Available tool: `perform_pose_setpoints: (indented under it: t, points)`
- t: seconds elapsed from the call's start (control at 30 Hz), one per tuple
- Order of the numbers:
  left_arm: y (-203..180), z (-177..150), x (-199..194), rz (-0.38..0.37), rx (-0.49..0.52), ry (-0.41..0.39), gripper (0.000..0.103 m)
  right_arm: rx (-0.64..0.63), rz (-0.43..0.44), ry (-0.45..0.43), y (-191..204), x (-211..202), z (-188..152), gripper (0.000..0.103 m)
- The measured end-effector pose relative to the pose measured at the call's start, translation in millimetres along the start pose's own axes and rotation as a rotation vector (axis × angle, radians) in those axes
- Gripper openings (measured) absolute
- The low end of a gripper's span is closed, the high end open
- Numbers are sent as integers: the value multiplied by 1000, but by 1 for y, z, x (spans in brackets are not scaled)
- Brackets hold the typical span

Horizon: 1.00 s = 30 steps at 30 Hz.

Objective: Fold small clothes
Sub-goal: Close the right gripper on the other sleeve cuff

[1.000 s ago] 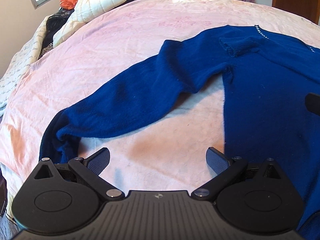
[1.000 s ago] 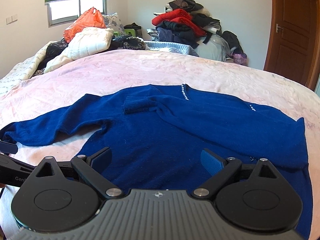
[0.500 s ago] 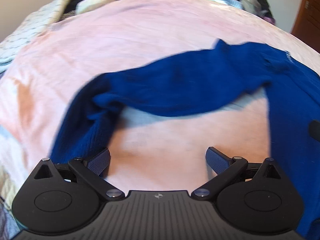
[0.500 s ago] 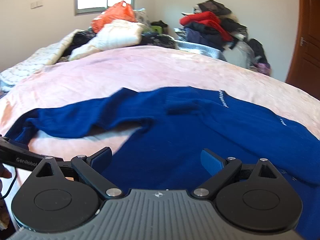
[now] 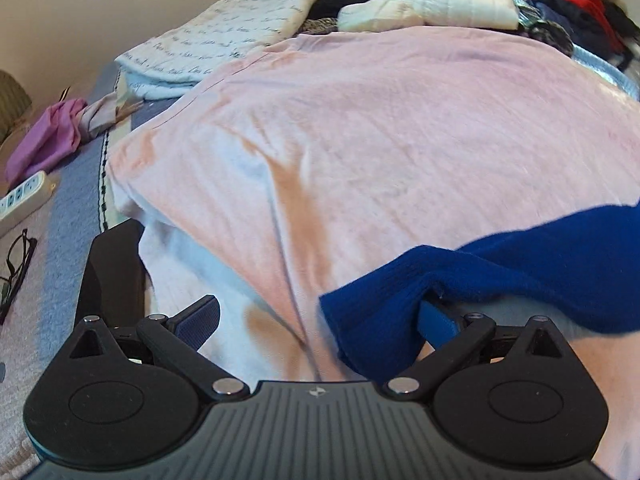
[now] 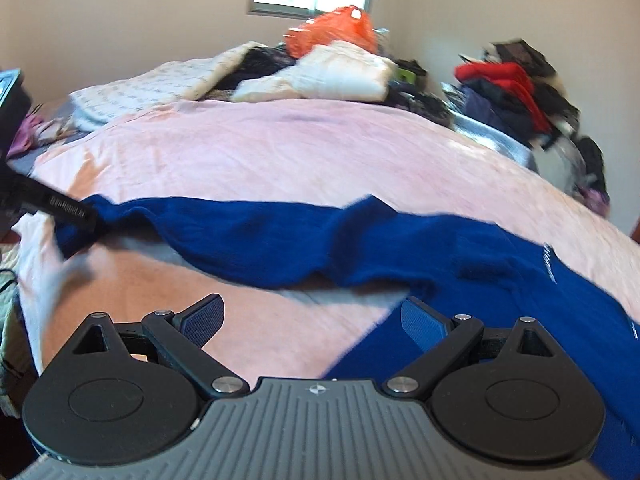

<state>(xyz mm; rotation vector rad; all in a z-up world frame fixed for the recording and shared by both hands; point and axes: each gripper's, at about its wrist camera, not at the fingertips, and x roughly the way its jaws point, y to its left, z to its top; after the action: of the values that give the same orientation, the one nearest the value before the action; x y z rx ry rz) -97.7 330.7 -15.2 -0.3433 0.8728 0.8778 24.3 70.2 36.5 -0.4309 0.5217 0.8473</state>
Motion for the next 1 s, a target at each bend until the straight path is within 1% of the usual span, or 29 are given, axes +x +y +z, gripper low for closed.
perform_pose_setpoints:
  t: [0.13, 0.2, 0.33, 0.4, 0.47, 0.53, 0.57, 0.63, 0.67, 0.7, 0.73, 0.77, 0.83, 0.87, 0.93, 1.0]
  points:
    - [13, 8, -3, 7, -57, -4, 103, -240, 27, -81, 43, 10, 16, 93]
    - [16, 9, -10, 24, -67, -27, 103, -334, 55, -77, 65, 20, 22, 87]
    - [26, 15, -24, 61, -110, -98, 103, -455, 147, -64, 102, 41, 31, 81]
    - [32, 17, -24, 55, -136, -96, 103, -518, 139, -72, 117, 52, 34, 76]
    - [36, 18, -23, 47, -156, -91, 103, -582, 124, -93, 131, 60, 39, 75]
    - [38, 17, -22, 48, -166, -87, 103, -618, 132, -103, 139, 68, 44, 72]
    - [38, 17, -22, 47, -170, -85, 103, -619, 142, -98, 140, 75, 46, 67]
    - [38, 17, -21, 43, -174, -80, 103, -600, 164, -62, 142, 86, 50, 48]
    - [37, 17, -21, 42, -174, -80, 103, -584, 170, -44, 142, 91, 52, 21]
    - [37, 17, -22, 43, -174, -82, 103, -567, 178, -39, 140, 91, 53, 10]
    - [37, 17, -22, 44, -173, -84, 103, -550, 184, -59, 138, 86, 54, 4]
    - [37, 17, -23, 43, -172, -88, 103, -534, 193, -91, 134, 77, 51, 2]
    - [38, 18, -25, 41, -171, -93, 103, -542, 249, -124, 129, 54, 45, 2]
    - [38, 18, -26, 42, -171, -94, 103, -579, 278, -108, 130, 45, 38, 2]
    - [37, 18, -26, 41, -174, -93, 103, -677, 277, -68, 135, 36, 22, 2]
    - [35, 17, -25, 35, -170, -82, 103, -699, 282, -5, 136, 37, 11, 2]
